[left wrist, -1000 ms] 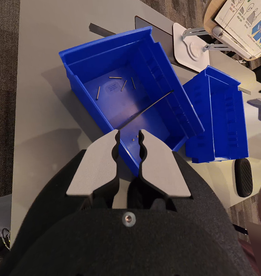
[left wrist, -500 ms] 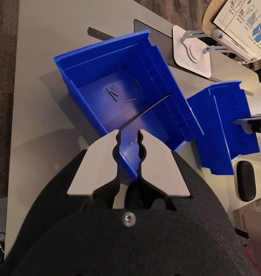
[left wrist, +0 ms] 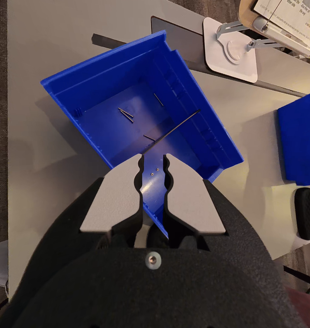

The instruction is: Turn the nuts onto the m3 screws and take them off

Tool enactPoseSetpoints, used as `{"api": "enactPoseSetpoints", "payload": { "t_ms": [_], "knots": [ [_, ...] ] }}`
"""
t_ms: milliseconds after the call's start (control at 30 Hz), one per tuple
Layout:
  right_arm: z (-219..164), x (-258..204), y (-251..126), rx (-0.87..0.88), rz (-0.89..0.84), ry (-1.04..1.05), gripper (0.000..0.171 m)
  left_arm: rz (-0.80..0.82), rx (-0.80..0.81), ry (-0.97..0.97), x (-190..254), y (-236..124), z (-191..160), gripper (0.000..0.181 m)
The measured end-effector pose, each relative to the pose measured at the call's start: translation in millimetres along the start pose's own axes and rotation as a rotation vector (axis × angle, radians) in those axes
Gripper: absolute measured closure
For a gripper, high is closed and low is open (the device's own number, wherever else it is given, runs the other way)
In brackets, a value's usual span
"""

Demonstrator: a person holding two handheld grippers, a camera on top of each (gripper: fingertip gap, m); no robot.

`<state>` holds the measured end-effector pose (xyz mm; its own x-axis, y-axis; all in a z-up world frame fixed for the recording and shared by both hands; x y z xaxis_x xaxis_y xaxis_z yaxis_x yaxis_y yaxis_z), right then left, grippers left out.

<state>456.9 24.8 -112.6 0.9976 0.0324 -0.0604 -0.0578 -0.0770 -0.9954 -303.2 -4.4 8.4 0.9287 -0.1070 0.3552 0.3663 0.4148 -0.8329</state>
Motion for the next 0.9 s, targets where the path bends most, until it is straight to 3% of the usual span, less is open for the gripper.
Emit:
{"api": "enactPoseSetpoints", "payload": {
  "t_ms": [300,433,500,600,667,767,900],
  "knots": [
    [-3,8,0,0.061,-0.027,-0.082,0.163,0.049,0.036,-0.031,-2,-6,3,0.165],
    [-1,10,0,0.093,-0.054,-0.116,0.160,0.079,-0.006,-0.080,-13,-5,-9,0.153],
    [2,14,-7,0.142,-0.121,-0.142,0.150,0.064,-0.035,-0.100,-16,-1,-15,0.146],
    [17,20,-37,0.325,-0.248,-0.147,0.137,0.055,-0.098,-0.144,-21,8,-26,0.143],
    [26,20,-68,0.483,-0.279,-0.118,0.137,0.076,-0.144,-0.165,-26,13,-33,0.140],
    [33,2,-111,0.685,-0.200,-0.104,0.137,0.086,-0.194,-0.186,-28,20,-40,0.141],
    [32,-19,-148,0.821,-0.108,-0.113,0.137,0.097,-0.291,-0.191,-26,34,-51,0.137]
  ]
}}
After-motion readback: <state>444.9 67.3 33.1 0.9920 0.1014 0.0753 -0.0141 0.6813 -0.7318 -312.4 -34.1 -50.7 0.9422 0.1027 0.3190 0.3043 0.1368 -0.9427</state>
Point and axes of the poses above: each gripper's, where its closed fingertips meet, y out along the fingers, z out of its top, x = y × z across the jaws, the point moved 1 cm from there along -y, back along the fingers, and after that the axes turned 12 degrees about -x, right-handed, at the moved point
